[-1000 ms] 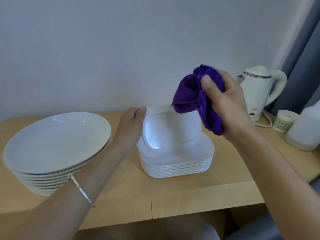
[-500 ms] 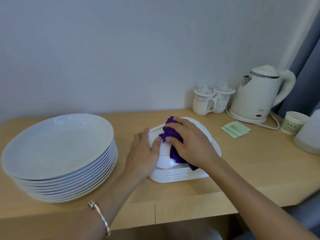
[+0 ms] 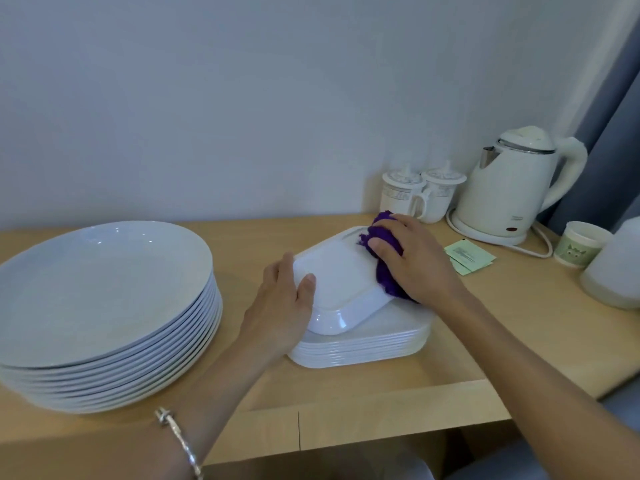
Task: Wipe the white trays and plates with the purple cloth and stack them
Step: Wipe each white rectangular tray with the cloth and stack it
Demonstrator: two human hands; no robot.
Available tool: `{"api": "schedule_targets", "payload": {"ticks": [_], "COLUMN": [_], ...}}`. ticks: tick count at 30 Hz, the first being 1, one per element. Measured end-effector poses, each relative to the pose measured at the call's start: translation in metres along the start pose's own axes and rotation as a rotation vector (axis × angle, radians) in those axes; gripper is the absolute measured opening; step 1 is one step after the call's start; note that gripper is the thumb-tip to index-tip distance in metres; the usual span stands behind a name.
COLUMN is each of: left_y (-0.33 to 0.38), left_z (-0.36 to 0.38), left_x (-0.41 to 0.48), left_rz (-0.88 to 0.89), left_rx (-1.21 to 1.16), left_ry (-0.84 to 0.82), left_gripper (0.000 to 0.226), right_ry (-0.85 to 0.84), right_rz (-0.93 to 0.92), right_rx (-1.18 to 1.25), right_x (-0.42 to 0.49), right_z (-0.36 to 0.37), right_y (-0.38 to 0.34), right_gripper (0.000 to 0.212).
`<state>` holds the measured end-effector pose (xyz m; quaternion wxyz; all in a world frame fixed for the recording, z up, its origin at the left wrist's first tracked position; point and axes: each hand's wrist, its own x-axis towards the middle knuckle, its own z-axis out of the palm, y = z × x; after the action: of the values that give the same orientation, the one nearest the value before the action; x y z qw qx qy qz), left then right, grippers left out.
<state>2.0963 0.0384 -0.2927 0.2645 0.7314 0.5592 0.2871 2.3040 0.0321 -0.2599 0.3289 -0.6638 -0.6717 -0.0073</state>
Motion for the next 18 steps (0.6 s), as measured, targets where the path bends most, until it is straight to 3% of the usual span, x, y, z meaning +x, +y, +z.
{"api": "schedule_targets", "payload": {"ticks": [1,5,7,10,11,13,15,16,18], "left_y": [0.0,0.0,0.001,0.001,0.001,0.002,0.001,0.002,0.002], "left_z": [0.0,0.0,0.0,0.0,0.0,0.0,0.0,0.0,0.001], "left_x": [0.0,0.001,0.001,0.001,0.001,0.0,0.0,0.0,0.001], "left_rz": [0.006,0.021,0.014,0.012,0.011,0.015,0.013,0.01,0.002], "left_rx": [-0.001,0.005,0.021,0.017,0.016,0.008,-0.019,-0.027,-0.027], "left_ry": [0.005,0.007,0.0,-0.004,0.0,0.002,0.01,0.013,0.014], "left_gripper": [0.056,0.056,0.057,0.057,0.057,0.056,0.056,0.057,0.058], "right_ry": [0.015,-0.116,-0.128,-0.025,-0.002,0.001,-0.124,-0.15,-0.107], "right_rz": [0.006,-0.348,-0.273,0.082,0.071,-0.197,-0.397,-0.402,-0.174], "right_rx": [-0.008,0.039,0.028,0.033,0.014,-0.023,0.012,0.0,-0.021], "right_x": [-0.003,-0.032,-0.016,0.007,0.004,-0.013,-0.025,-0.017,0.013], "right_z": [0.003,0.023,0.015,0.004,0.007,0.019,0.022,0.019,0.015], "right_y": [-0.005,-0.042,-0.026,0.005,0.0,-0.024,-0.038,-0.033,-0.011], "right_gripper": [0.038,0.036,0.036,0.043,0.041,0.038,0.038,0.039,0.041]}}
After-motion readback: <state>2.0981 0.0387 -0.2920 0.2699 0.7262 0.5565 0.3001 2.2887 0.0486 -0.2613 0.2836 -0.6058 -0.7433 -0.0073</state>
